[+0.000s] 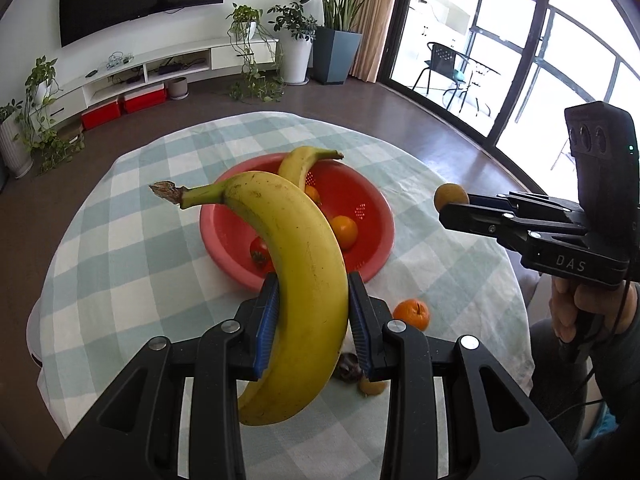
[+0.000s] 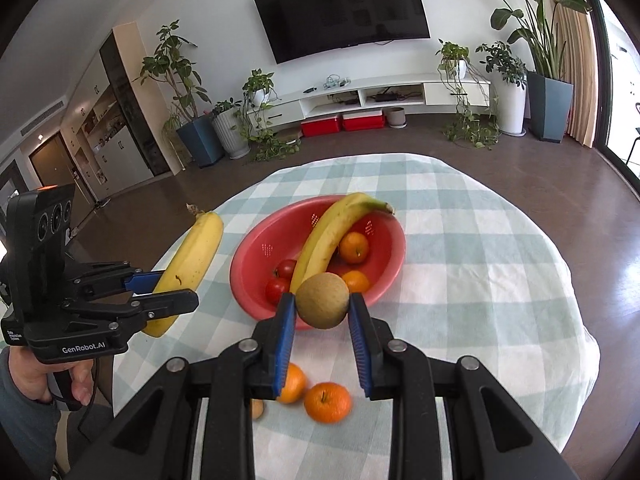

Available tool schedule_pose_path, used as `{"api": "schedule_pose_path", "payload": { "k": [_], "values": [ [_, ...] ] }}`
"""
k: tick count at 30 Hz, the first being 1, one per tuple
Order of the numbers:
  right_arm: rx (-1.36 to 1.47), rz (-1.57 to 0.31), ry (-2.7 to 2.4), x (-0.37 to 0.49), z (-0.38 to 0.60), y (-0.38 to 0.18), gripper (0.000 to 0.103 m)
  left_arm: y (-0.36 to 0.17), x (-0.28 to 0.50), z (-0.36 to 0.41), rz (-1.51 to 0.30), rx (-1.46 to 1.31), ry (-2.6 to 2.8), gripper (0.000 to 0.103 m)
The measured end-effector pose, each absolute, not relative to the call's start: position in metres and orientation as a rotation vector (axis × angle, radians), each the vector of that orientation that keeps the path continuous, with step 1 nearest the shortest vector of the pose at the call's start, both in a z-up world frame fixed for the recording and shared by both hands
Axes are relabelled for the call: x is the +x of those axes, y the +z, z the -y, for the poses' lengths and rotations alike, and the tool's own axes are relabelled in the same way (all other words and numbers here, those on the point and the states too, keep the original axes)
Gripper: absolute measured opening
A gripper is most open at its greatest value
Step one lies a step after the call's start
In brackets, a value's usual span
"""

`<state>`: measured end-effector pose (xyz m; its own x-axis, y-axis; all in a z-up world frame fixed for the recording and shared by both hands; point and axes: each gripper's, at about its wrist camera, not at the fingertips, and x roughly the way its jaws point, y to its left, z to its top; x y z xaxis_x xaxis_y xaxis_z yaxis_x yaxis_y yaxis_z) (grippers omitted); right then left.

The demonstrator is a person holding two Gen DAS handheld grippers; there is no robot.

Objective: Organize fruits
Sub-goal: 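Carry the banana and the brown fruit over the red bowl with both tools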

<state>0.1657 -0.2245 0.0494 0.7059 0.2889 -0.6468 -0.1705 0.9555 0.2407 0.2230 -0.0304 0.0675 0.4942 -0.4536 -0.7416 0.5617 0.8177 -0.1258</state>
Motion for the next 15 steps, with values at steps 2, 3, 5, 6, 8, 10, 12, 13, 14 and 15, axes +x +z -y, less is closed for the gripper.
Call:
{"api": "schedule_pose_path", "payload": {
  "k": [2, 3, 5, 6, 8, 10, 12, 13, 14, 15],
  "values": [
    [0.157, -0.741, 0.260, 0.178, 0.222, 0.050, 0.029, 0.071, 0.240, 0.036, -0.857, 0.147, -0.612, 0.031],
    [0.153, -0.743, 0.263, 0.185, 0.221, 0.050, 0.029, 0.071, 0.248, 0.039, -0.861, 0.153, -0.609, 0.031],
    [0.145, -0.753, 0.263, 0.199, 0.219, 0.047, 0.029, 0.069, 0.265, 0.044, -0.868, 0.162, -0.601, 0.031],
    [0.142, -0.760, 0.264, 0.206, 0.218, 0.045, 0.029, 0.067, 0.272, 0.046, -0.873, 0.165, -0.599, 0.031],
    [0.139, -0.776, 0.264, 0.219, 0.217, 0.039, 0.029, 0.061, 0.284, 0.051, -0.885, 0.168, -0.596, 0.031],
    [0.138, -0.793, 0.264, 0.229, 0.215, 0.032, 0.029, 0.054, 0.294, 0.057, -0.897, 0.171, -0.595, 0.031],
    [0.134, -0.804, 0.262, 0.237, 0.214, 0.025, 0.029, 0.044, 0.302, 0.063, -0.912, 0.174, -0.594, 0.031],
    [0.130, -0.809, 0.261, 0.240, 0.214, 0.022, 0.029, 0.038, 0.306, 0.065, -0.919, 0.175, -0.592, 0.031],
    [0.127, -0.816, 0.258, 0.242, 0.214, 0.019, 0.029, 0.034, 0.310, 0.067, -0.924, 0.175, -0.590, 0.031],
    [0.125, -0.821, 0.256, 0.245, 0.214, 0.015, 0.029, 0.029, 0.312, 0.068, -0.928, 0.174, -0.591, 0.031]
  ]
}}
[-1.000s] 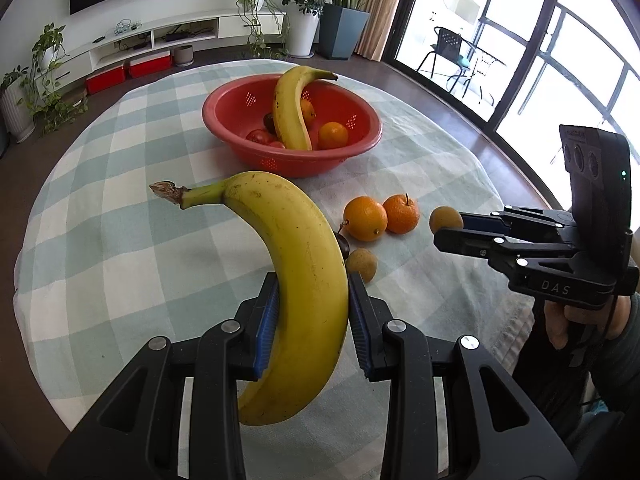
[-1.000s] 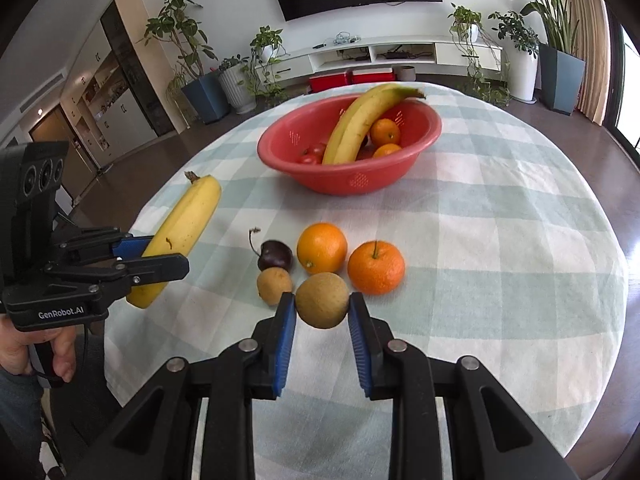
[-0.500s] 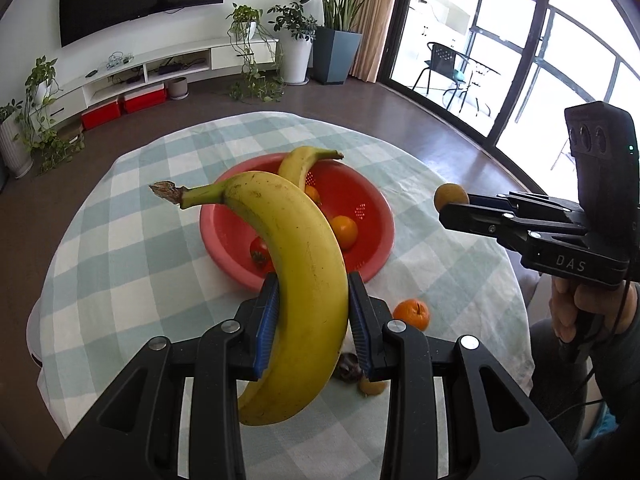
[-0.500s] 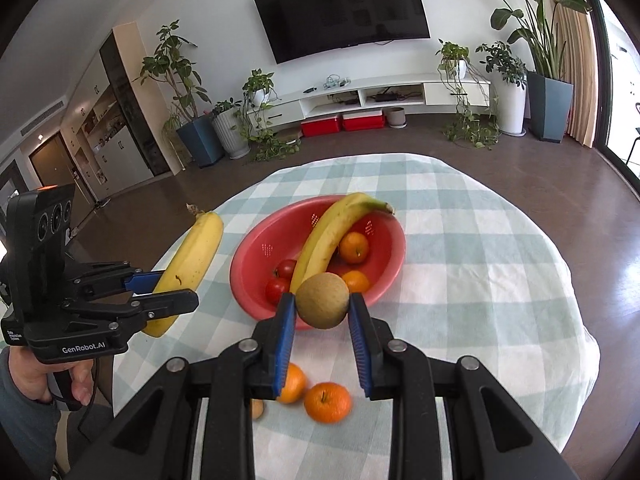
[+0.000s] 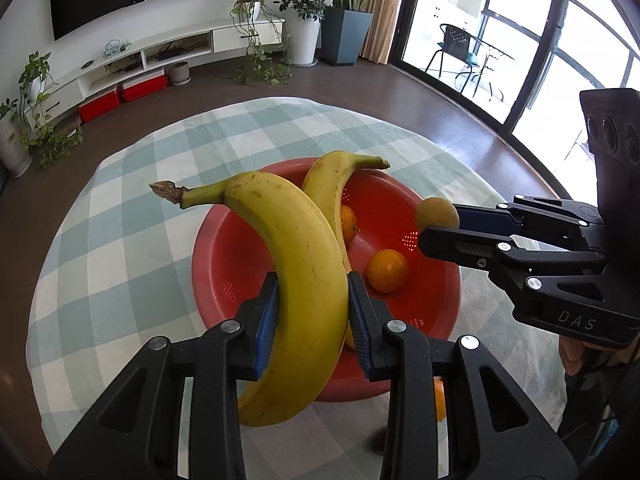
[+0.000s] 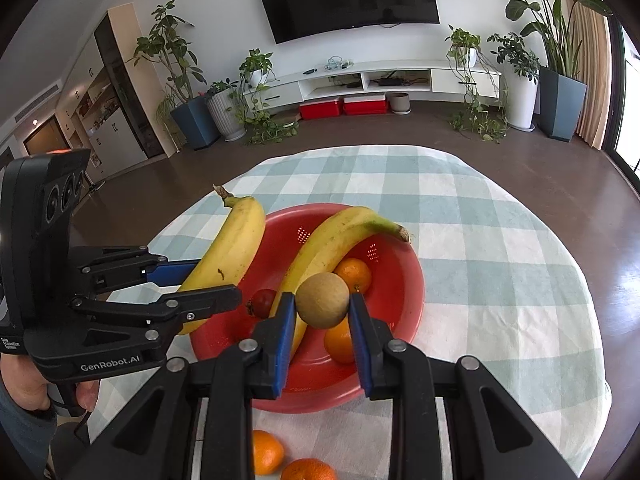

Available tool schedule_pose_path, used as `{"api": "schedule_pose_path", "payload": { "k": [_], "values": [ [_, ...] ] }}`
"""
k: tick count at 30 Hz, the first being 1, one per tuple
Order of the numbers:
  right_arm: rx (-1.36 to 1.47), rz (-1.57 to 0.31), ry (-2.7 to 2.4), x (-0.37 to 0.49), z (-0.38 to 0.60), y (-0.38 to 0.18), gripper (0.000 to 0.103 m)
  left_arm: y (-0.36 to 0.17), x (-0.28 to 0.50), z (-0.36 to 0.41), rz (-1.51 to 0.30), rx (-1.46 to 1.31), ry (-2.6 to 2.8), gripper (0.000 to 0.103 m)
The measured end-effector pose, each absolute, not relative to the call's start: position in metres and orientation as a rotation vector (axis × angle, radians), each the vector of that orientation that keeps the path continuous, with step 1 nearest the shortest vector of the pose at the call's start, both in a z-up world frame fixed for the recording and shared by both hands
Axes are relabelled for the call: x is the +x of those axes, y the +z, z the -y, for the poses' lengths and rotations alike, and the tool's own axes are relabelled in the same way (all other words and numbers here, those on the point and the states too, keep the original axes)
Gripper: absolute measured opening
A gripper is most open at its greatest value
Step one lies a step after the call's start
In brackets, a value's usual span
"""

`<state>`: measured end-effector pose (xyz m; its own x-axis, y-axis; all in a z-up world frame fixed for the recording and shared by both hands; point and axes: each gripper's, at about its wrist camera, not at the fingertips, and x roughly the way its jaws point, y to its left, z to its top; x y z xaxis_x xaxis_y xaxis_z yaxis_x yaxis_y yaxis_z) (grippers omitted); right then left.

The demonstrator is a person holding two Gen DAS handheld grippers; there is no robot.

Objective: Organize fruits
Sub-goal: 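Carry the banana and the brown fruit over the red bowl with both tools, then open both tools to release the banana and brown fruit into the bowl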

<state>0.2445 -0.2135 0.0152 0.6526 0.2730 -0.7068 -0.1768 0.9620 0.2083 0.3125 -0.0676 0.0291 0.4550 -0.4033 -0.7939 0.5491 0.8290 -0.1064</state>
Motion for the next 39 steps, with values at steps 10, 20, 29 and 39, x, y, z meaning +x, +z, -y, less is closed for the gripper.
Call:
{"api": "schedule_pose_path", "payload": {
  "k": [10, 20, 29, 39],
  "values": [
    [0.119, -0.864, 0.238, 0.258, 0.214, -0.011, 0.029, 0.009, 0.329, 0.082, -0.934, 0.213, -0.575, 0.031],
    [0.083, -0.879, 0.236, 0.266, 0.207, -0.022, 0.029, 0.004, 0.327, 0.086, -0.911, 0.241, -0.561, 0.032],
    [0.056, -0.880, 0.228, 0.264, 0.201, -0.022, 0.030, 0.005, 0.323, 0.082, -0.897, 0.228, -0.559, 0.033],
    [0.045, -0.874, 0.210, 0.256, 0.203, -0.018, 0.034, 0.012, 0.318, 0.080, -0.871, 0.216, -0.541, 0.052]
  ]
}}
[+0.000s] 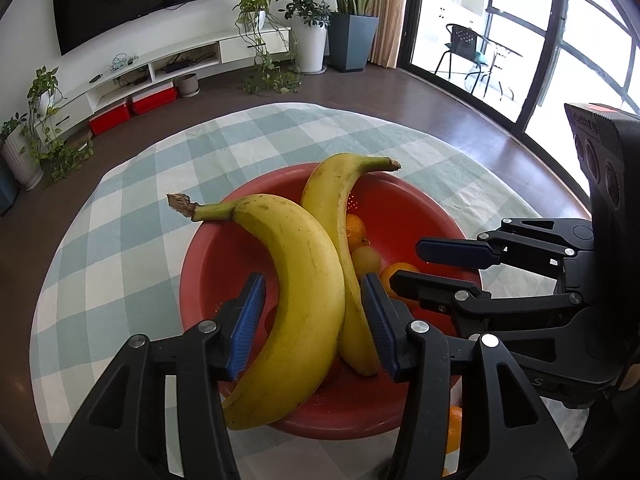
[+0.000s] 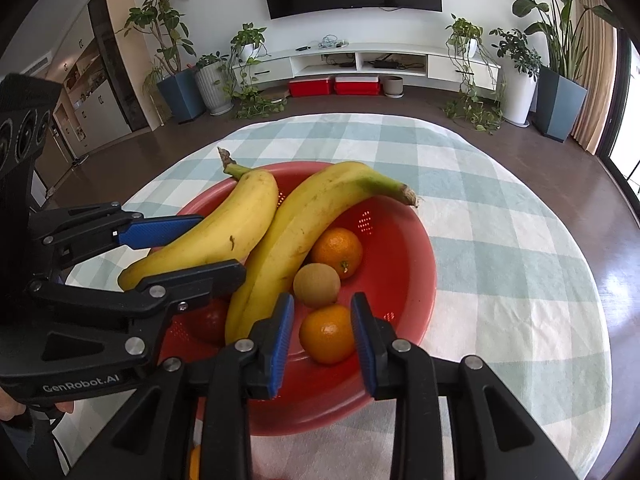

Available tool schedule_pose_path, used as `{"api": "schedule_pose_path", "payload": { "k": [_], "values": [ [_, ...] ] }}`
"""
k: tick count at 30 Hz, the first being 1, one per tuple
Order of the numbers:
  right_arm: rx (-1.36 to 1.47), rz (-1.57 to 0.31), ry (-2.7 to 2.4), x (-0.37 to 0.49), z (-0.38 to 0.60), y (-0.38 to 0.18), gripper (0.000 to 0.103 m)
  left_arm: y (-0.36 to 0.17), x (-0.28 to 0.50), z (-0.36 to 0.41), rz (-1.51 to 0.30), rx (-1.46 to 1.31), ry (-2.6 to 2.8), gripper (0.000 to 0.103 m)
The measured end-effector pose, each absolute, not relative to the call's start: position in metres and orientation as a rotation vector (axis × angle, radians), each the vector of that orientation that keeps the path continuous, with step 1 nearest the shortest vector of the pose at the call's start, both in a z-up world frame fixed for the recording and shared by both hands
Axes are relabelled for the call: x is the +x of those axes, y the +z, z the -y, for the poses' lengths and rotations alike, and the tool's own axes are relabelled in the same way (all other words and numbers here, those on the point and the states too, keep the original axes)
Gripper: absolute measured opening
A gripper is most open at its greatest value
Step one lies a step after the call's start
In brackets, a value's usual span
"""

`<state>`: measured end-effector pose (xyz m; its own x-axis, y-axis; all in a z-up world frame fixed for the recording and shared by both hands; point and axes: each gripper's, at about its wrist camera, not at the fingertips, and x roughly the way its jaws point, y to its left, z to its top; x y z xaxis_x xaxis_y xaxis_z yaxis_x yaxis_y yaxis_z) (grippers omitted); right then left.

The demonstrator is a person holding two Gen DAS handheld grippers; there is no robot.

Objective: Organize fruits
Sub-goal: 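Open both tools to release the banana and brown fruit into the bowl, then move the left tool to the other small brown fruit and close on it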

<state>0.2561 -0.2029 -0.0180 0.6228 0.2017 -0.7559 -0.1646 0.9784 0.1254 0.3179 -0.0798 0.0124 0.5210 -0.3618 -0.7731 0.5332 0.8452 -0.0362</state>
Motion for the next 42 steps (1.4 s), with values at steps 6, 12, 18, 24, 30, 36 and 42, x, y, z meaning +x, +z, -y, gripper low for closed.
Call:
{"api": "schedule_pose_path", "payload": {
  "k": [6, 12, 18, 24, 30, 36, 42],
  "values": [
    [0.038, -0.830, 0.186, 0.237, 0.206, -0.004, 0.045, 0.027, 0.303, 0.071, -0.833, 0.193, -0.518, 0.070],
    [0.095, -0.729, 0.167, 0.195, 0.216, 0.020, 0.076, 0.051, 0.263, 0.051, -0.743, 0.160, -0.465, 0.100],
    [0.154, -0.623, 0.188, 0.138, 0.220, 0.033, 0.097, 0.056, 0.208, 0.028, -0.695, 0.105, -0.400, 0.103],
    [0.193, -0.638, 0.182, 0.089, 0.215, 0.014, 0.098, 0.044, 0.150, 0.008, -0.686, 0.048, -0.356, 0.103],
    [0.250, -0.715, 0.177, 0.061, 0.207, -0.018, 0.098, 0.018, 0.104, 0.006, -0.722, 0.045, -0.355, 0.103],
    [0.239, -0.707, 0.161, 0.049, 0.205, -0.019, 0.098, -0.005, 0.082, 0.015, -0.765, 0.062, -0.352, 0.103],
    [0.262, -0.687, 0.122, 0.043, 0.214, -0.017, 0.098, -0.013, 0.091, 0.029, -0.841, 0.075, -0.369, 0.103]
  ]
}}
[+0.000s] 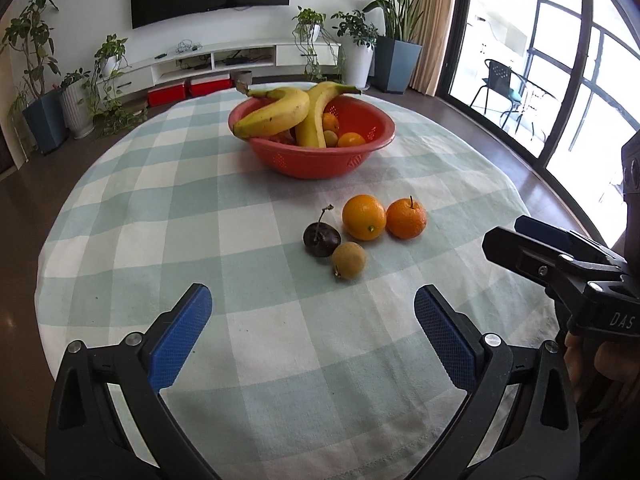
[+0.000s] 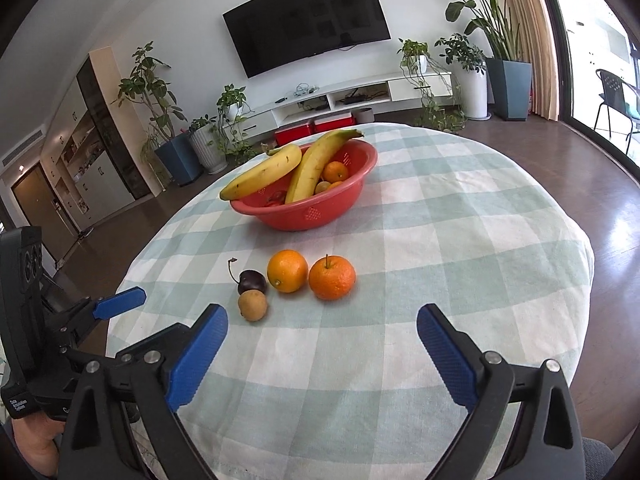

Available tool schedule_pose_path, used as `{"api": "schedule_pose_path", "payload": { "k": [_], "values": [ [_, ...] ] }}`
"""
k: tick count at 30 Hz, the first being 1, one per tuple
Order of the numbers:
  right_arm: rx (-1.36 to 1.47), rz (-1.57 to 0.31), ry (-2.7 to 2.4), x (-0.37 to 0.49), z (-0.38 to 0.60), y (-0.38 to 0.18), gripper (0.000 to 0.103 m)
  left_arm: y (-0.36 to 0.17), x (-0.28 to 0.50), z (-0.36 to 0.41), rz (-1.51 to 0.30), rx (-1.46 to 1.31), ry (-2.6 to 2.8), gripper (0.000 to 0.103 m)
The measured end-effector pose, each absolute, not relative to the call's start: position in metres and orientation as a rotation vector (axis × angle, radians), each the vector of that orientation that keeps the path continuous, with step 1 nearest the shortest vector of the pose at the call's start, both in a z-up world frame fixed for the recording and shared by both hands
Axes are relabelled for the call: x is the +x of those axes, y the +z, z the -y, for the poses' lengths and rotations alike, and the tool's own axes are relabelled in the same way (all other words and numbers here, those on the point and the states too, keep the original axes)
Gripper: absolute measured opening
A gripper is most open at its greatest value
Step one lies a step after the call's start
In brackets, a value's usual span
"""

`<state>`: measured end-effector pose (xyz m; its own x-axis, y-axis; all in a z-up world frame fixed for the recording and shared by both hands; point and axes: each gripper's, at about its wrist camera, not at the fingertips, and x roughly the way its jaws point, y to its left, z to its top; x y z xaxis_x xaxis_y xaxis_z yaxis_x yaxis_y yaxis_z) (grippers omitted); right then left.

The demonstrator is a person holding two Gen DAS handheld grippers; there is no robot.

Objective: Organize fruits
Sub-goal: 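Move the left tool to the other small brown fruit and close on it, then lift the brown fruit with the left tool while the right tool grasps a tangerine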

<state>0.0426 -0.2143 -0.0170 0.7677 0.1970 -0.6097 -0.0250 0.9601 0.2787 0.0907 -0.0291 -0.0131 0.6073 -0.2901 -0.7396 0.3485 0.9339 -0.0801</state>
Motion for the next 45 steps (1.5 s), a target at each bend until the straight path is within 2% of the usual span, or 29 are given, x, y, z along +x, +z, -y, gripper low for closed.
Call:
{"api": "schedule_pose_path", "payload": {
  "k": [8, 11, 13, 15, 19, 23, 32, 45],
  "values": [
    [0.277, -0.675, 0.109, 0.040, 0.220, -0.019, 0.094, -0.022, 0.103, 0.046, -0.858, 0.079, -0.383, 0.102],
    [0.285, -0.659, 0.101, 0.038, 0.222, -0.019, 0.094, -0.022, 0.114, 0.050, -0.864, 0.065, -0.401, 0.099],
    [0.300, -0.649, 0.088, 0.037, 0.227, -0.018, 0.093, -0.024, 0.122, 0.055, -0.882, 0.067, -0.400, 0.090],
    [0.319, -0.646, 0.079, 0.037, 0.232, -0.019, 0.093, -0.028, 0.129, 0.060, -0.901, 0.060, -0.414, 0.078],
    [0.326, -0.650, 0.075, 0.037, 0.234, -0.021, 0.093, -0.038, 0.140, 0.069, -0.930, 0.068, -0.416, 0.071],
    [0.312, -0.648, 0.078, 0.037, 0.232, -0.021, 0.093, -0.051, 0.150, 0.071, -0.973, 0.057, -0.414, 0.052],
    [0.313, -0.650, 0.078, 0.037, 0.232, -0.022, 0.093, -0.055, 0.160, 0.071, -0.970, 0.069, -0.389, 0.032],
    [0.309, -0.654, 0.077, 0.036, 0.231, -0.022, 0.092, -0.055, 0.155, 0.072, -0.949, 0.102, -0.404, 0.026]
  ]
}}
